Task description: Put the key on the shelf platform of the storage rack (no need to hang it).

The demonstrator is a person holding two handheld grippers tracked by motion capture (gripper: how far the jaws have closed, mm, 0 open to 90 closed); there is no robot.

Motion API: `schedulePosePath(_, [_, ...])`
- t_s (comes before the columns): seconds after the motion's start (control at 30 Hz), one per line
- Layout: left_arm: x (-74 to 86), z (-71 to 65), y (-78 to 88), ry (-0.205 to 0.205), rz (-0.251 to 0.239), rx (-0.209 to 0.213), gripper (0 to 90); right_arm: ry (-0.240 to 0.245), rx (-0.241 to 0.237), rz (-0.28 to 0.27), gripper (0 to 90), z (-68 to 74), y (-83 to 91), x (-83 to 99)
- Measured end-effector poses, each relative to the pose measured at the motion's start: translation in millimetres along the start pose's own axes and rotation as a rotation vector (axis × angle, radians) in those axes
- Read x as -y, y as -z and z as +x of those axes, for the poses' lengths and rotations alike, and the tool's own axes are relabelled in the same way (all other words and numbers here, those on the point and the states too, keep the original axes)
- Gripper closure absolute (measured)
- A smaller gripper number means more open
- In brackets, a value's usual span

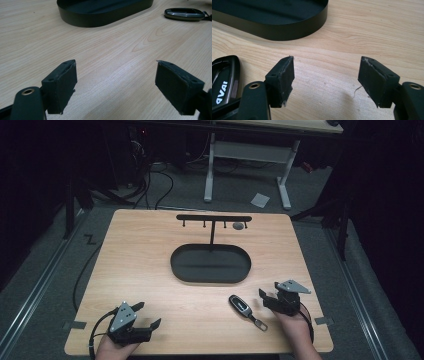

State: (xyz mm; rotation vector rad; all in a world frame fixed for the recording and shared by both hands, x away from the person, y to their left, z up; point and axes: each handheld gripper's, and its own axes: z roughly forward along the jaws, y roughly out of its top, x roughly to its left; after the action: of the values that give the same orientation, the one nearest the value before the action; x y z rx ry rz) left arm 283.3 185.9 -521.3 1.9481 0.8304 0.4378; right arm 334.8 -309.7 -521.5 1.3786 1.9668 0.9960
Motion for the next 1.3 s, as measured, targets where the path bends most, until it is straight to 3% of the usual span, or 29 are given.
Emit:
schedulePosePath(0.4, [-0.1, -0.7, -1.3, -0.004, 0.004, 0.007, 18.4, 0.024, 0.0, 0.01, 26.1, 1.2, -1.0, 1.1])
schedulePosePath(0.63, [-0.3, -1.5, -2.0, -0.01, 0.007, 0.014, 18.4, -0.011, -0.029, 0.017, 25.5, 0.3, -0.6, -0.2])
schedulePosePath(0.9, [-0.6, -2.4, -2.3, -0.015, 0.006, 0.021, 18.4, 0.026, -0.018, 0.014, 24.1, 2.1, 0.0, -3.7])
schedulePosePath(1.1, [-0.5, -2.8, -2.5, -0.016, 0.008, 0.027, 18.4, 0.057, 0.001, 0.049, 20.8, 7.2, -1.0, -5.0])
schedulePosePath(1.17, [-0.4, -2.8, -2.7, -0.017, 0.008, 0.027, 18.4, 0.06, -0.008, 0.093, 20.8, 10.2, -2.9, -6.0])
schedulePosePath(1.3, [0.0, -2.3, -1.7, -0.015, 0.005, 0.03, 18.4, 0.084, -0.01, 0.125, 21.1, 15.5, -4.3, -8.5])
